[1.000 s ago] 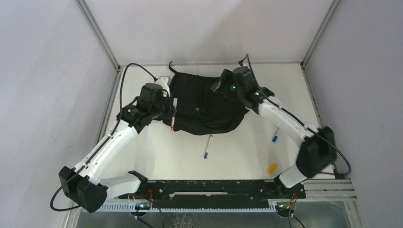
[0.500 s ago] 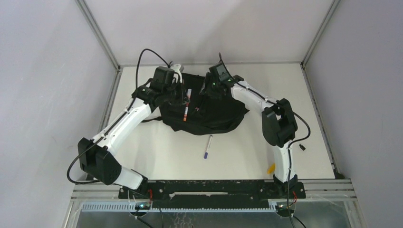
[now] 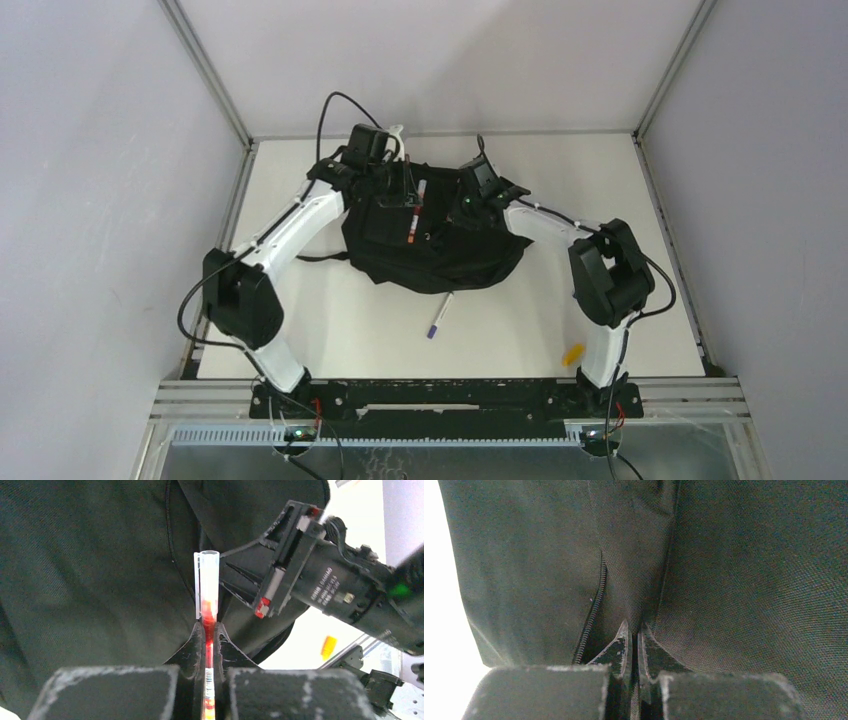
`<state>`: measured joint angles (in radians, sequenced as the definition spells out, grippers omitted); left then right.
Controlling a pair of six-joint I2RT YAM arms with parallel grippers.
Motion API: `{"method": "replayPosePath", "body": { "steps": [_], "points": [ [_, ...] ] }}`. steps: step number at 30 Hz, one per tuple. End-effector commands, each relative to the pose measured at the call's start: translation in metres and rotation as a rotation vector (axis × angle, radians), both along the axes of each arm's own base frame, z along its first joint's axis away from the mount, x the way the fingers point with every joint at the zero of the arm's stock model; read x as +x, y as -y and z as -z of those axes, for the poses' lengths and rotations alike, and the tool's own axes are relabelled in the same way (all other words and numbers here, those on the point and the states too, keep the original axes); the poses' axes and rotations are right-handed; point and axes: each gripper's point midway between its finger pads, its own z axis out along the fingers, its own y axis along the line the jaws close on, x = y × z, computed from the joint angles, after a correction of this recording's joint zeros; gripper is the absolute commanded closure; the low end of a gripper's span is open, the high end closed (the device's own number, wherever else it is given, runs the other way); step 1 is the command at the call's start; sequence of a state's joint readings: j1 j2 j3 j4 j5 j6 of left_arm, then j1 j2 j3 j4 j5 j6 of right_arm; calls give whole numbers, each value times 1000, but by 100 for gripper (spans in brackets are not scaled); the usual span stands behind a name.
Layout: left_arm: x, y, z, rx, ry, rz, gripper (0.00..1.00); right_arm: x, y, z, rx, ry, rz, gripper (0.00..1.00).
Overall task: Pack the student bag
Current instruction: Place the stationery in the student bag.
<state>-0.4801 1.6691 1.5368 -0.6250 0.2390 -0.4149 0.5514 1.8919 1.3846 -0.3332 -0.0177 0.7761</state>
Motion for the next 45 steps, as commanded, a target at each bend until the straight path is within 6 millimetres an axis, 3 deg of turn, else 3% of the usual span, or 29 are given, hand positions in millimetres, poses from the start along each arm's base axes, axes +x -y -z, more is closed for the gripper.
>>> {"method": "replayPosePath", "body": {
  "steps": [1, 8, 16, 20, 26, 33, 37, 43, 44, 45],
  "points": [
    [12, 26, -19, -111, -3, 48, 100, 8, -9, -41, 108, 123, -3, 100],
    [34, 53, -18, -216, -26, 54, 100, 6, -21, -45, 164, 121, -26, 100],
    [72, 39, 20, -95, 111, -86, 100, 4, -20, -52, 174, 127, -24, 100],
    [79, 38, 24, -77, 168, -116, 100, 4, -15, -48, 163, 115, -9, 100],
    [60, 52, 55, -47, -15, 17, 100, 4, -4, -45, 152, 107, 18, 100],
    [34, 55, 75, -43, -145, 105, 100, 9, -1, -63, 165, 166, 19, 100],
    [29, 50, 77, -41, -168, 130, 100, 11, 1, -72, 168, 194, 32, 100],
    [17, 61, 77, -84, -214, 233, 100, 12, -6, -77, 193, 208, 8, 100],
    [19, 64, 74, -98, -207, 245, 99, 11, -8, -77, 193, 208, 2, 100],
    [20, 67, 72, -109, -208, 252, 92, 10, -9, -75, 191, 205, 0, 100]
  ]
}}
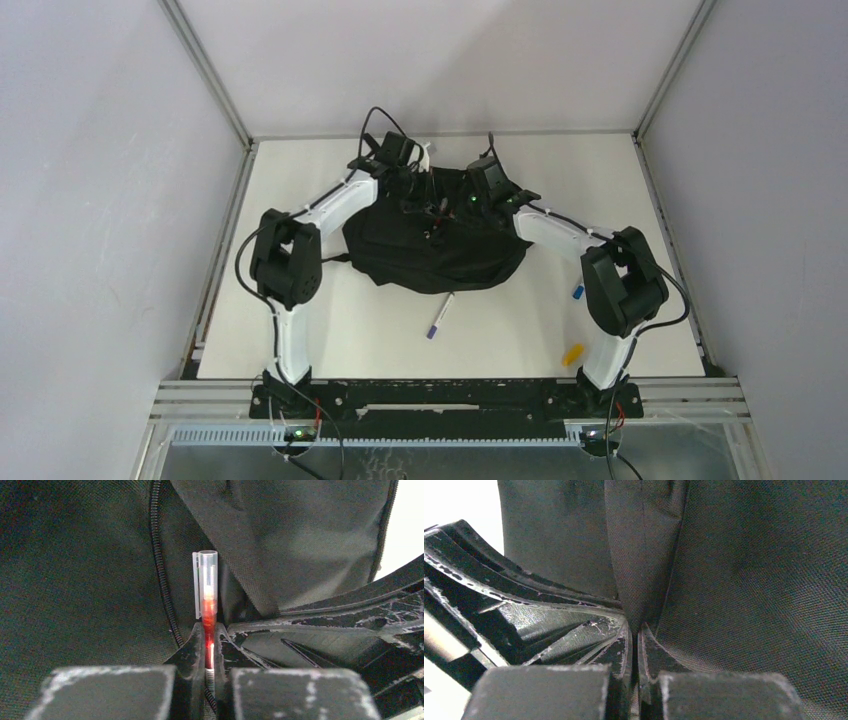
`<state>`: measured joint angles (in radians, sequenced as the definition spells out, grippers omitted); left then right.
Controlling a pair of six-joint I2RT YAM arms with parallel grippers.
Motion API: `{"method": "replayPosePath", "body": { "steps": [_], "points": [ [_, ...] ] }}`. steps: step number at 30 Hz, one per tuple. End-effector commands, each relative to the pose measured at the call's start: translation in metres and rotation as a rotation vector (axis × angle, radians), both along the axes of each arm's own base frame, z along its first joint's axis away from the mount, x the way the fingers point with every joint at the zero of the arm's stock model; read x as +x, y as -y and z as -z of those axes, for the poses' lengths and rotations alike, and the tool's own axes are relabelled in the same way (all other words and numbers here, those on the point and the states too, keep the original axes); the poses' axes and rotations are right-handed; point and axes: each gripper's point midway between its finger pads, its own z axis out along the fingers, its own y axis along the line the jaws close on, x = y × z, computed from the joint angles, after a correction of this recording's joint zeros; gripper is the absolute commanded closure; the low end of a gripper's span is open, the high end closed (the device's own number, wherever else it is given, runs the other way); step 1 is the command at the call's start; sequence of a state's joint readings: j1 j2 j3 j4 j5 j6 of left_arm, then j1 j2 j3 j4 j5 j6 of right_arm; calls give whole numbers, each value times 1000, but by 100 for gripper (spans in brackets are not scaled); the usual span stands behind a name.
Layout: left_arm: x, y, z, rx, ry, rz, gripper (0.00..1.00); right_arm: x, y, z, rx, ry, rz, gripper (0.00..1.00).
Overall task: Pack the student bag
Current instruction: Place the stationery in the student bag.
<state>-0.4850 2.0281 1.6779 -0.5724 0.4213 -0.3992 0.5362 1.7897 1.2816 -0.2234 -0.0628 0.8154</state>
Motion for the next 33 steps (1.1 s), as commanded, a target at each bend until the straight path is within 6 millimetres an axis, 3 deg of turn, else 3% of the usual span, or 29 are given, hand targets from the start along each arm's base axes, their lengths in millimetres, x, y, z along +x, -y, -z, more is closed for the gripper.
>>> {"method": "replayPosePath", "body": {
  "steps": [1, 3, 5, 10, 14, 17, 23, 30, 33],
  "points": [
    [-7, 18, -23, -85, -13, 108, 81, 14, -10, -48, 80, 140, -7, 100],
    [-6, 17, -32, -86, 9, 101, 64, 12, -8, -44, 70, 128, 1, 100],
    [-4, 10, -44, -65, 58, 83, 56, 11, -7, -41, 60, 118, 5, 100],
    [-9, -10, -69, -5, 133, 73, 51, 9, -3, -40, 65, 117, 11, 100],
    [-12, -20, -69, 41, 150, 60, 56, 9, -5, -40, 75, 115, 7, 100],
    [-8, -30, -58, 110, 159, 26, 59, 8, -8, -40, 79, 113, 4, 100],
    [3, -39, -29, 284, 186, -43, 53, 6, -12, -40, 88, 114, -6, 100],
    [0, -23, 11, 351, 139, 9, 50, 6, -14, -41, 92, 114, -7, 100],
    [2, -27, 26, 418, 126, -6, 53, 5, -15, -42, 96, 114, -10, 100]
  ]
}}
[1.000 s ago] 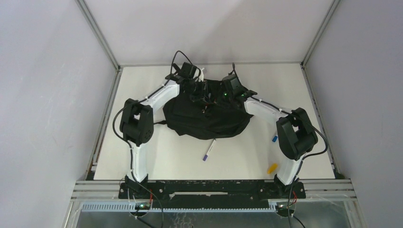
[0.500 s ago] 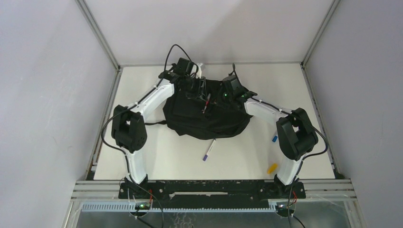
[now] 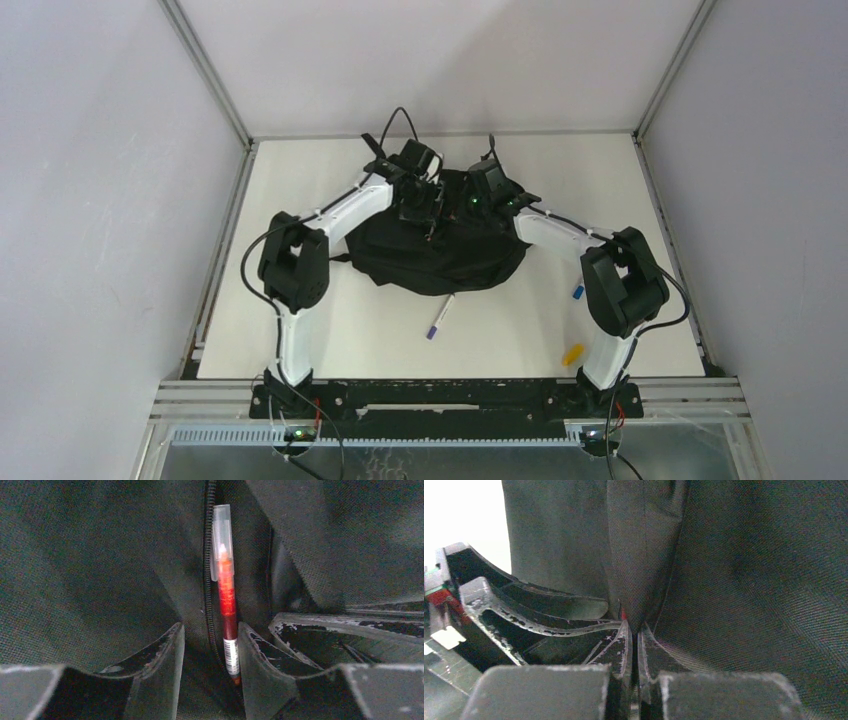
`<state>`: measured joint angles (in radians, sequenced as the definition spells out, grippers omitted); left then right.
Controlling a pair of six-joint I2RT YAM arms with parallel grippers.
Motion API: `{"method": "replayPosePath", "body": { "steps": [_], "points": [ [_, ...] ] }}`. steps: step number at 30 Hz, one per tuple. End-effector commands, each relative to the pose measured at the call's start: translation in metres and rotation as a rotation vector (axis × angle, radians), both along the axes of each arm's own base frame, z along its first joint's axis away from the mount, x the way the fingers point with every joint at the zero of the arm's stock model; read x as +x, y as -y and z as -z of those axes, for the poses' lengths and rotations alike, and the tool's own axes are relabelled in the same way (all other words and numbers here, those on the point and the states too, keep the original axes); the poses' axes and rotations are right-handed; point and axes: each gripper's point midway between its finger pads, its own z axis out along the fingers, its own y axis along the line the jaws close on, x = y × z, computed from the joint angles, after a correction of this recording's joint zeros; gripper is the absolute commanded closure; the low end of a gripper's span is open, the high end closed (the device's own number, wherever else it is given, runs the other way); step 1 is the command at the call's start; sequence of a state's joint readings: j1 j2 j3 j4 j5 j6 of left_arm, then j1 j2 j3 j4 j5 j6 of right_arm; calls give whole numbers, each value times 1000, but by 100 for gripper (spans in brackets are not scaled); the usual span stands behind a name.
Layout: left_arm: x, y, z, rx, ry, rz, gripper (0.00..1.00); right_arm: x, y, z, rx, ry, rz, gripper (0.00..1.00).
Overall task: Pack the student bag
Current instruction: Place the stationery in the student bag.
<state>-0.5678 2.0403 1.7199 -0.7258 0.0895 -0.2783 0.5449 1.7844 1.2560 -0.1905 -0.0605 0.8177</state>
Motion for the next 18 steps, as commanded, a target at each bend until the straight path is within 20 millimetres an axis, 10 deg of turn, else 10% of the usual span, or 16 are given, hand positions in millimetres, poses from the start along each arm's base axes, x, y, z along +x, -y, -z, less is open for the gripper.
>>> {"method": "replayPosePath", "body": {
  "steps": [1, 10, 18],
  "points": [
    [11, -7, 7, 115, 40, -19, 56, 8, -12, -44, 90, 103, -5, 100],
    [25, -27, -3, 208, 112, -85, 99, 8, -9, -43, 85, 98, -2, 100],
    [17, -10, -67, 42, 195, -48, 100, 8, -8, -39, 77, 88, -2, 100]
  ]
}}
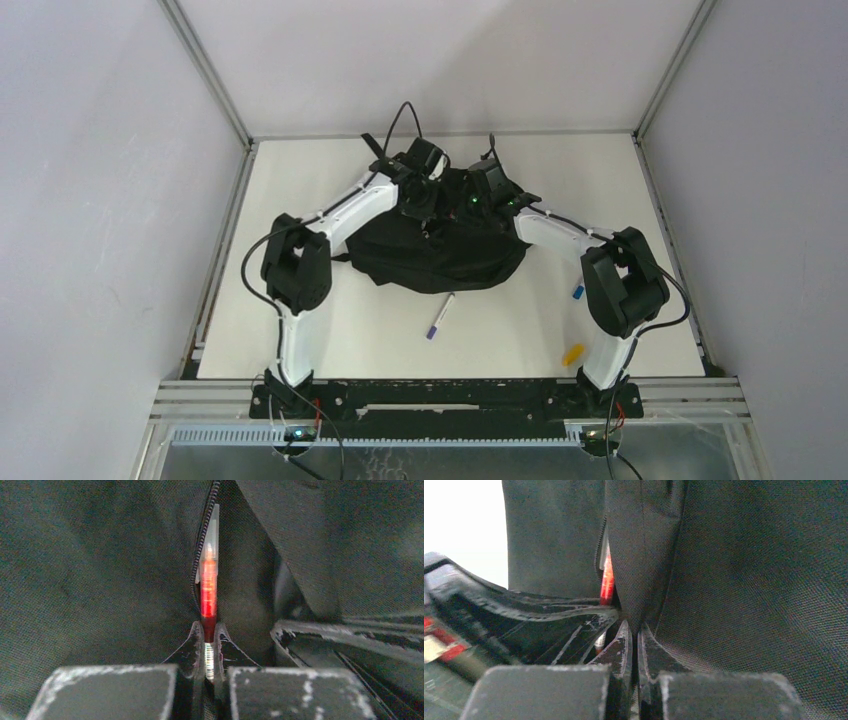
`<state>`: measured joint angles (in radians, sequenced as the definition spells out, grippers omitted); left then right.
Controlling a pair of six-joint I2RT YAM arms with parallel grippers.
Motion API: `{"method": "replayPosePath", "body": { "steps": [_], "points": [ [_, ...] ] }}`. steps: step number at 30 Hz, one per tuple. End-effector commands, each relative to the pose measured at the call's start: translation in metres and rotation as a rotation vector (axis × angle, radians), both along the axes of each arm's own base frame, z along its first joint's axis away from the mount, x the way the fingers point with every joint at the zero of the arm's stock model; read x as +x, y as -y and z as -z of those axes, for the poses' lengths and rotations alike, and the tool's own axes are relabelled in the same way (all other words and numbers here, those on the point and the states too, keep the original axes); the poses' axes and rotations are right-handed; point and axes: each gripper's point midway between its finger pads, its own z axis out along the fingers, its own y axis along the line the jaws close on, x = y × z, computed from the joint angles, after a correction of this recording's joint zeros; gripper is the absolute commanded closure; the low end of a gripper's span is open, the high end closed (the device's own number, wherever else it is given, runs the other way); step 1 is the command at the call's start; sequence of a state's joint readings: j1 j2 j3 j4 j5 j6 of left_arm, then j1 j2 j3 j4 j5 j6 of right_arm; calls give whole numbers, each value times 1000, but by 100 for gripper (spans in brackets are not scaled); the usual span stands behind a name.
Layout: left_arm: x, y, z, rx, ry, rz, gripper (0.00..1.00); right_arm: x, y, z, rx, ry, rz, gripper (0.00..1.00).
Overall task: Pack the student bag
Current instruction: Place the stationery in the student bag.
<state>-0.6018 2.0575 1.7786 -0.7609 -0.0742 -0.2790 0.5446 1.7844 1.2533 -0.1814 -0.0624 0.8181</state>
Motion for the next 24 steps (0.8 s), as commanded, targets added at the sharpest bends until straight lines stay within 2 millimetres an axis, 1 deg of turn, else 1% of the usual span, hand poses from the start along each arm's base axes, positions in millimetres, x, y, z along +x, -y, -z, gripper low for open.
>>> {"method": "replayPosePath", "body": {
  "steps": [1, 4, 6, 9, 11, 17, 20, 22, 24],
  "points": [
    [3, -3, -70, -88, 127, 17, 100, 7, -8, -38, 73, 81, -1, 100],
    [-4, 2, -90, -135, 145, 52, 100, 7, -8, -37, 74, 81, 1, 100],
    [-9, 5, -98, -165, 137, 75, 100, 7, -8, -37, 76, 81, 0, 100],
    [-14, 9, -101, -192, 126, 96, 100, 7, -9, -38, 77, 81, 1, 100],
    [-15, 12, -99, -198, 115, 110, 100, 7, -9, -37, 76, 77, 1, 100],
    [-16, 20, -70, -197, 31, 114, 100, 6, -8, -41, 78, 86, 1, 100],
    [-13, 15, -58, -163, 20, 88, 100, 6, -7, -42, 75, 87, 1, 100],
    [-13, 15, -53, -157, 8, 92, 100, 6, -7, -43, 76, 89, 3, 100],
    [-17, 17, -54, -166, -5, 105, 85, 6, -7, -42, 78, 88, 2, 100]
  ]
}}
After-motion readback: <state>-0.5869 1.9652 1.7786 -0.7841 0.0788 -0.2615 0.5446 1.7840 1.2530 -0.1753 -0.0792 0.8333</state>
